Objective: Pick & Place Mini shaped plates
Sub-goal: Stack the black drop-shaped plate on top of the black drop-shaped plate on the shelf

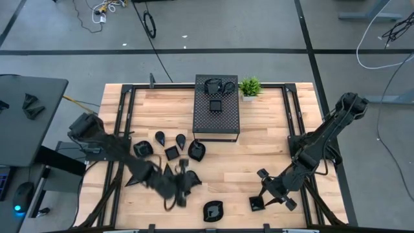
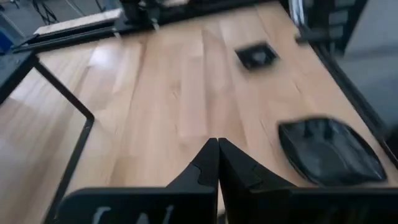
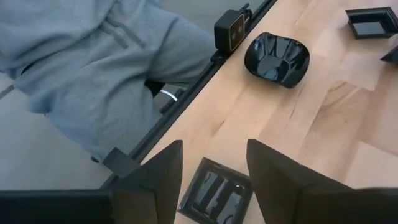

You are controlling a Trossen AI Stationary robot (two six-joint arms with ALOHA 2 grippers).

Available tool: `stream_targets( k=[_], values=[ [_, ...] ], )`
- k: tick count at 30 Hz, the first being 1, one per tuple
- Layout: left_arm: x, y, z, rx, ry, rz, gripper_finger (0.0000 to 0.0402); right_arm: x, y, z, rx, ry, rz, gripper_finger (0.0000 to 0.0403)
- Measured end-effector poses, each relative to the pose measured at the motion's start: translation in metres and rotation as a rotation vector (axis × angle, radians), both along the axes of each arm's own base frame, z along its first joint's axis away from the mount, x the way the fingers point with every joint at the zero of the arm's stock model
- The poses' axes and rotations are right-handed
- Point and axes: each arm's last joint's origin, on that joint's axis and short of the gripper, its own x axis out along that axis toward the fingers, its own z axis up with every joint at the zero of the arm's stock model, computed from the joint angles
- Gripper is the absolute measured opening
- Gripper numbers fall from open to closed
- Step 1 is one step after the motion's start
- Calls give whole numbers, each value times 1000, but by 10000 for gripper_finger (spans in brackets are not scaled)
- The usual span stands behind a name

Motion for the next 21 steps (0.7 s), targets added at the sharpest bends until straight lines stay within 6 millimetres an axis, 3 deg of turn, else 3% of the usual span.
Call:
stream_targets(
  k=[5, 9, 17, 21],
  values=[
    [6, -41, 7, 102, 183, -21, 8, 1, -1, 0, -22, -29, -17, 181],
    [9, -53, -5, 53, 317, 36, 24, 2, -1, 1, -31, -58, -50, 181],
    [32, -32, -48, 7, 471, 144, 111, 3, -2, 2, -81, -111, -63, 181],
    [43, -17, -59, -30, 557, 146, 128, 4, -2, 2, -80, -118, -60, 181]
  ],
)
